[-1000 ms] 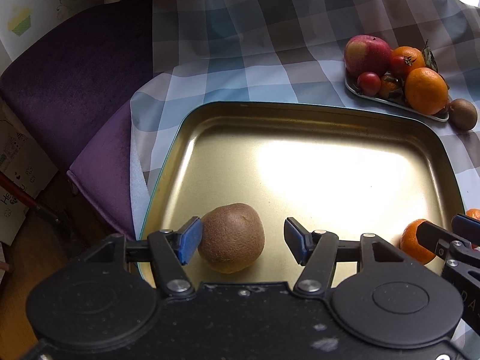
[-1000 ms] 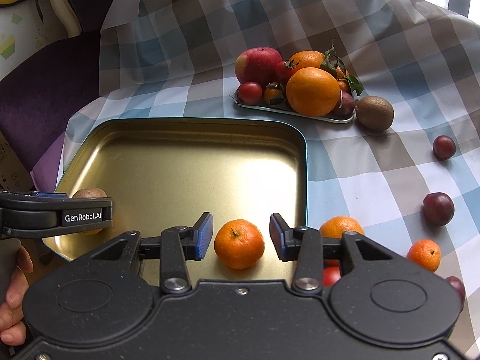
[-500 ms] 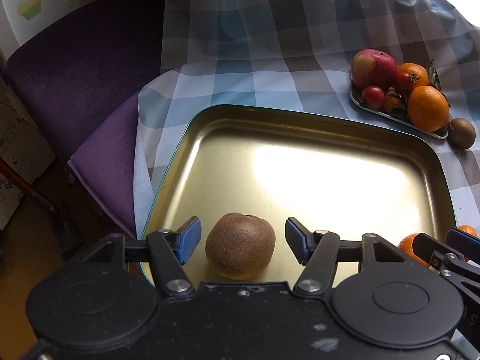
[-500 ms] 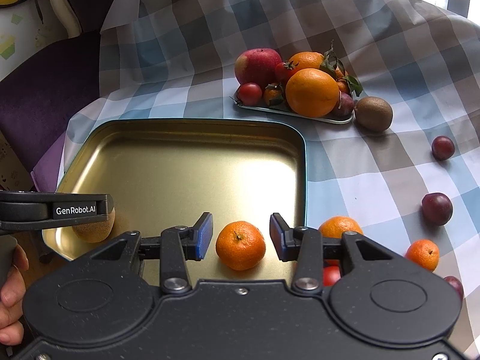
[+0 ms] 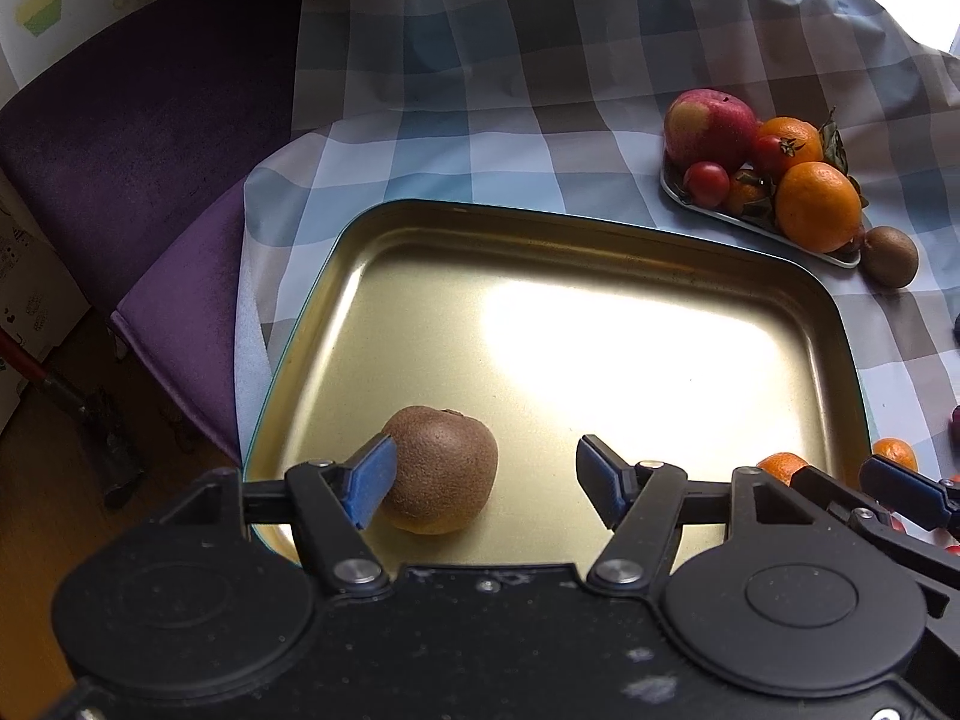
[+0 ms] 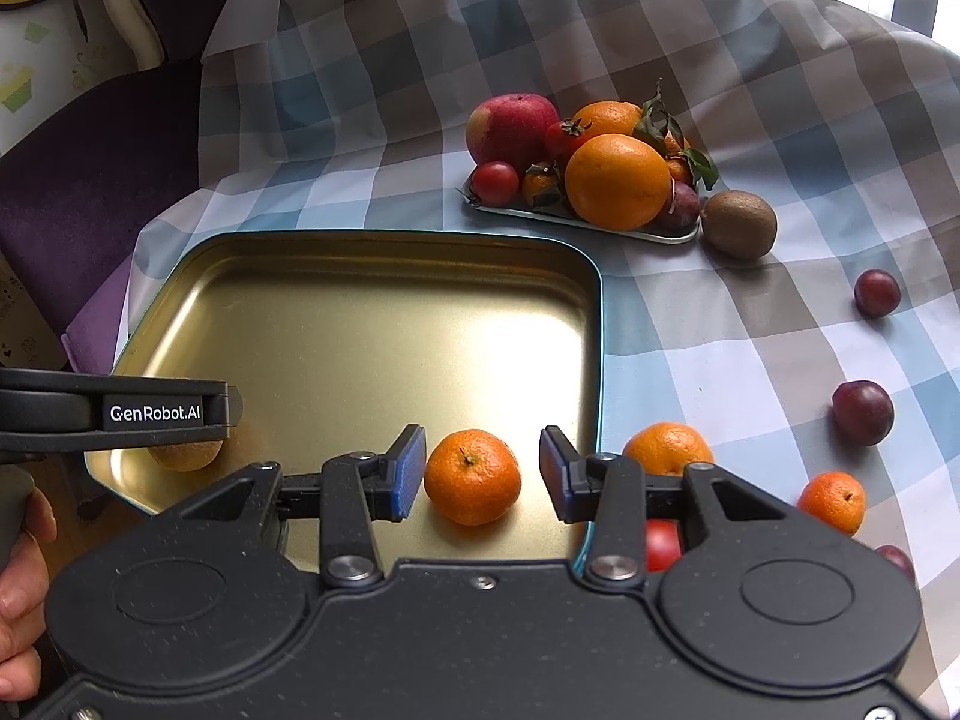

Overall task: Organize fruits
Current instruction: 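Open both tools to drop the mandarin and kiwi into the tin, then withdraw both open tools from the tin toward the loose fruit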

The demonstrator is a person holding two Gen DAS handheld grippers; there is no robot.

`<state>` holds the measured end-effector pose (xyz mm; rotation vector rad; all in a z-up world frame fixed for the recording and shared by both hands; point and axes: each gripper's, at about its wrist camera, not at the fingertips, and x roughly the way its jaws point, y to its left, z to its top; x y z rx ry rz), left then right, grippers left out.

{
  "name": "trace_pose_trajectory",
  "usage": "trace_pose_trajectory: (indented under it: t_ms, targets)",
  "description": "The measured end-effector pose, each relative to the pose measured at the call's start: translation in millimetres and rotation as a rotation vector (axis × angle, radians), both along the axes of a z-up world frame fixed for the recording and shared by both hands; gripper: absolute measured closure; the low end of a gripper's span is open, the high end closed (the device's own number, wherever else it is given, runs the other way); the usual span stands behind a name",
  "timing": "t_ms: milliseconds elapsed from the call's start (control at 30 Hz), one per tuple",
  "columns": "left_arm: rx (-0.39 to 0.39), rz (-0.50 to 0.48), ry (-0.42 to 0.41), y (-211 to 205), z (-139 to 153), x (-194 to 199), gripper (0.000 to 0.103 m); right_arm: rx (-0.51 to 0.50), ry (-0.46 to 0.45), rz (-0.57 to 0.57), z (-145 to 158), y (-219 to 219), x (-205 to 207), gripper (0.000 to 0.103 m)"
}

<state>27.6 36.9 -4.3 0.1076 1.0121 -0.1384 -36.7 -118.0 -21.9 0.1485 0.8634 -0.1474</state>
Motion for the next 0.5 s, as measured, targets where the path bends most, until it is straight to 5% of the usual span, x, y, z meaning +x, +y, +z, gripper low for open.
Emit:
trace_pose_trajectory:
  t_ms: [500]
  targets:
    - [0.002, -0.082, 0.002, -45, 3, -10, 0.033, 0.002, -0.007, -0.084, 5, -36, -19, 0.053]
